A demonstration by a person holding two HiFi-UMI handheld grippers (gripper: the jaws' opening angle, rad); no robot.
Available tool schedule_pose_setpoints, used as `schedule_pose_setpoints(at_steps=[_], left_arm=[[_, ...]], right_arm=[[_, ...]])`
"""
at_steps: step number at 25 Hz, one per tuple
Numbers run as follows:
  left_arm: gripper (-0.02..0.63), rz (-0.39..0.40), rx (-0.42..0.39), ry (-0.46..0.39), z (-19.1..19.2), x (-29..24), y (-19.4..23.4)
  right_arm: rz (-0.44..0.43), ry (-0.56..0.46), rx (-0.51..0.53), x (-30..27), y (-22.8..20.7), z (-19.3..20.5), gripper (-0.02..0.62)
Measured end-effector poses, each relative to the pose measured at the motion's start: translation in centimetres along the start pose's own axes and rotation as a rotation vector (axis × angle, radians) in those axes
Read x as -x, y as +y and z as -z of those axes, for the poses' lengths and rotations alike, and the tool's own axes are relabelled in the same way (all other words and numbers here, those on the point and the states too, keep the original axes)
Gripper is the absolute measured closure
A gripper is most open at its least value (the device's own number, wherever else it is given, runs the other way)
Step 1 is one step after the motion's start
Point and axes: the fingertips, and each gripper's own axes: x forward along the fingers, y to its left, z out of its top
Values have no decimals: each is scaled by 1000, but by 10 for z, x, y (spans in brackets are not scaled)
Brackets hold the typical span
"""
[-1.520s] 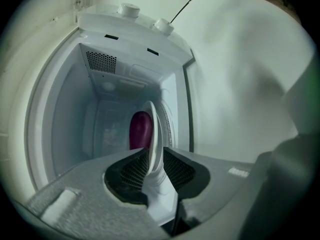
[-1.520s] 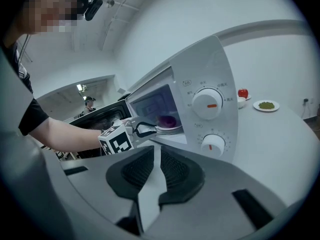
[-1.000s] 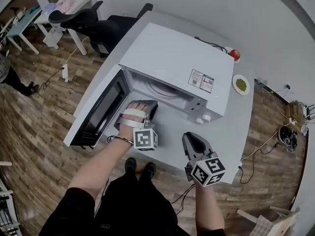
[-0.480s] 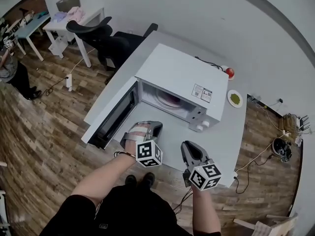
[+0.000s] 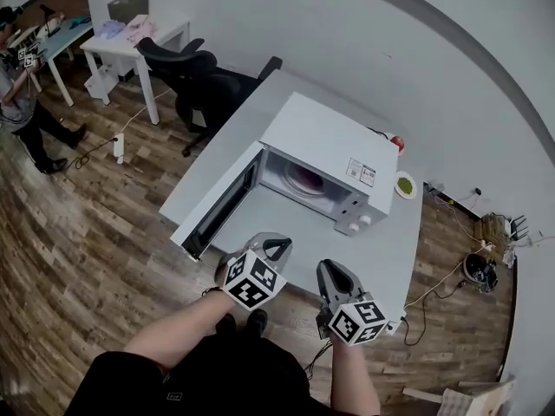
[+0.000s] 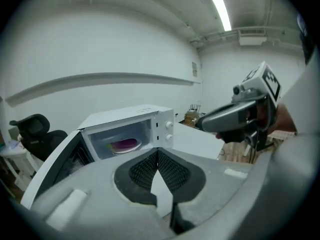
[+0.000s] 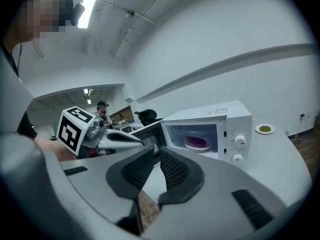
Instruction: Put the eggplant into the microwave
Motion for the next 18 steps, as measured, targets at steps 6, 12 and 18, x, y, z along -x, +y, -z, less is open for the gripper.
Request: schedule_pose_setpoints(at_steps=[6,12,18], left_arm=[[597,54,90,-71,-8,48,-11],[597,104,170,-138,-20,85,-31],[597,128,251,-165,-28,112,-55]], right_arm=[[2,-36,2,24,34,-8,546],[-10,-65,-1,49,52,-14,549],[-49,-87,6,77,57,-23,555]])
